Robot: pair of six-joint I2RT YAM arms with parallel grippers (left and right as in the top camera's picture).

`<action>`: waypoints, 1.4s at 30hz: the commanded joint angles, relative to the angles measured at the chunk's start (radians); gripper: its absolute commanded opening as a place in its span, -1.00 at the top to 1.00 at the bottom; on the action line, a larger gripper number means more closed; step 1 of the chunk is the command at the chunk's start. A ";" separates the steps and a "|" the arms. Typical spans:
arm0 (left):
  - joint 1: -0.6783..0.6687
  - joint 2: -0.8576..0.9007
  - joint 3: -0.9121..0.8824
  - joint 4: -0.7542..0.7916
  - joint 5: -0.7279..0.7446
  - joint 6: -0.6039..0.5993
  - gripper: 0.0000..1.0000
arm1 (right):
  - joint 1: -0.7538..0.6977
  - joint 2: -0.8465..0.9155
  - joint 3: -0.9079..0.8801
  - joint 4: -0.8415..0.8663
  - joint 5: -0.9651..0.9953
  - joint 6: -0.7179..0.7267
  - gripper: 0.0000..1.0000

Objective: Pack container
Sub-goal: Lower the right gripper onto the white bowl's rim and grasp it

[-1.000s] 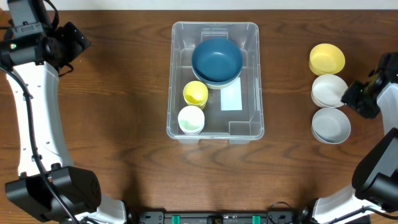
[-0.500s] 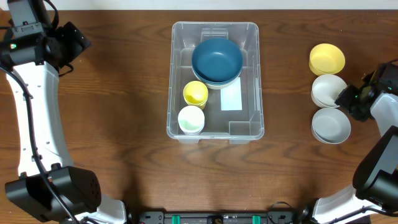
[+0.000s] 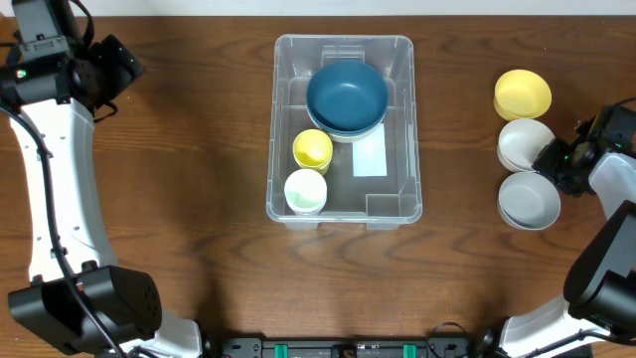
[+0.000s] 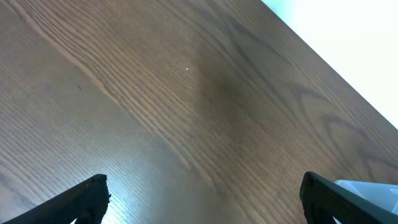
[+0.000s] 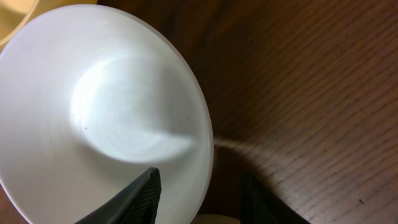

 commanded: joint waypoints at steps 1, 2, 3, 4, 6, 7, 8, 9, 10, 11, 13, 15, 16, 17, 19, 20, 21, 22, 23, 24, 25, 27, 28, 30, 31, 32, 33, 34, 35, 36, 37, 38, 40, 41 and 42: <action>0.004 0.002 0.010 -0.004 -0.012 0.010 -0.96 | -0.008 0.010 -0.011 0.003 0.011 0.013 0.16; 0.004 0.002 0.010 -0.004 -0.012 0.010 -0.96 | -0.008 0.012 -0.012 0.006 0.016 0.013 0.17; 0.004 0.002 0.010 -0.004 -0.012 0.010 -0.96 | -0.008 0.013 -0.014 0.011 0.016 0.013 0.17; 0.004 0.002 0.010 -0.004 -0.012 0.010 -0.96 | -0.007 0.013 -0.018 0.020 0.016 0.013 0.17; 0.004 0.002 0.010 -0.004 -0.012 0.010 -0.96 | -0.008 0.013 -0.024 0.033 0.015 0.016 0.18; 0.004 0.002 0.010 -0.004 -0.012 0.010 -0.96 | -0.007 0.014 -0.024 0.035 0.016 0.021 0.18; 0.004 0.002 0.010 -0.004 -0.012 0.010 -0.96 | -0.007 0.014 -0.024 0.038 0.015 0.021 0.17; 0.004 0.002 0.010 -0.004 -0.012 0.010 -0.96 | -0.007 0.014 -0.024 0.040 0.015 0.021 0.17; 0.004 0.002 0.010 -0.004 -0.012 0.010 -0.96 | -0.008 0.014 -0.024 0.040 0.015 0.021 0.17; 0.004 0.002 0.010 -0.004 -0.012 0.010 -0.96 | -0.007 0.014 -0.024 0.040 0.015 0.021 0.17; 0.004 0.002 0.010 -0.004 -0.012 0.010 -0.96 | -0.007 0.014 -0.024 0.042 0.015 0.021 0.16; 0.004 0.002 0.010 -0.004 -0.012 0.010 -0.96 | -0.007 0.014 -0.025 0.051 0.015 0.021 0.16; 0.004 0.002 0.010 -0.004 -0.012 0.010 -0.96 | -0.007 0.014 -0.027 0.058 0.015 0.022 0.17; 0.004 0.002 0.010 -0.004 -0.012 0.010 -0.96 | -0.008 0.014 -0.027 0.064 0.015 0.029 0.19; 0.004 0.002 0.010 -0.004 -0.012 0.010 -0.96 | -0.008 0.014 -0.028 0.070 0.015 0.032 0.23; 0.004 0.002 0.010 -0.004 -0.012 0.010 -0.96 | -0.008 0.014 -0.028 0.073 0.015 0.032 0.25; 0.004 0.002 0.010 -0.004 -0.012 0.010 -0.96 | -0.008 0.014 -0.028 0.075 0.015 0.032 0.25; 0.004 0.002 0.010 -0.004 -0.012 0.010 -0.96 | -0.008 0.014 -0.028 0.077 0.016 0.032 0.26; 0.004 0.002 0.010 -0.004 -0.012 0.010 -0.96 | -0.008 0.014 -0.028 0.077 0.015 0.032 0.25; 0.004 0.002 0.010 -0.004 -0.012 0.010 -0.96 | -0.008 0.014 -0.029 0.079 0.016 0.032 0.25; 0.004 0.002 0.010 -0.004 -0.012 0.010 -0.96 | -0.008 0.014 -0.029 0.082 0.015 0.032 0.25; 0.004 0.002 0.010 -0.004 -0.012 0.010 -0.96 | -0.007 0.014 -0.029 0.089 0.015 0.032 0.26; 0.004 0.002 0.010 -0.004 -0.012 0.010 -0.96 | -0.007 0.014 -0.029 0.090 0.015 0.032 0.26; 0.004 0.002 0.010 -0.004 -0.012 0.010 -0.96 | -0.007 0.014 -0.030 0.094 0.015 0.032 0.29; 0.004 0.002 0.010 -0.004 -0.012 0.010 -0.96 | -0.008 0.014 -0.031 0.097 0.015 0.031 0.30; 0.004 0.002 0.010 -0.004 -0.012 0.010 -0.96 | -0.008 0.014 -0.032 0.101 0.015 0.031 0.31; 0.004 0.002 0.010 -0.004 -0.012 0.010 -0.96 | -0.008 0.014 -0.035 0.106 0.015 0.031 0.31; 0.004 0.002 0.010 -0.004 -0.012 0.010 -0.96 | -0.008 0.014 -0.039 0.112 0.015 0.031 0.31; 0.004 0.002 0.010 -0.004 -0.012 0.010 -0.96 | -0.008 0.014 -0.043 0.119 0.015 0.032 0.31; 0.004 0.002 0.010 -0.004 -0.012 0.010 -0.96 | -0.008 0.014 -0.049 0.128 0.015 0.032 0.31; 0.004 0.002 0.010 -0.004 -0.012 0.010 -0.96 | -0.008 0.014 -0.056 0.139 0.014 0.032 0.32; 0.004 0.002 0.010 -0.004 -0.012 0.010 -0.96 | -0.008 0.014 -0.062 0.149 0.014 0.032 0.32; 0.004 0.002 0.010 -0.004 -0.012 0.010 -0.96 | -0.008 0.014 -0.074 0.169 0.014 0.035 0.31; 0.004 0.002 0.010 -0.004 -0.012 0.010 -0.96 | -0.008 0.014 -0.076 0.172 0.015 0.037 0.32; 0.004 0.002 0.010 -0.004 -0.012 0.010 -0.96 | -0.008 0.014 -0.076 0.172 0.015 0.037 0.32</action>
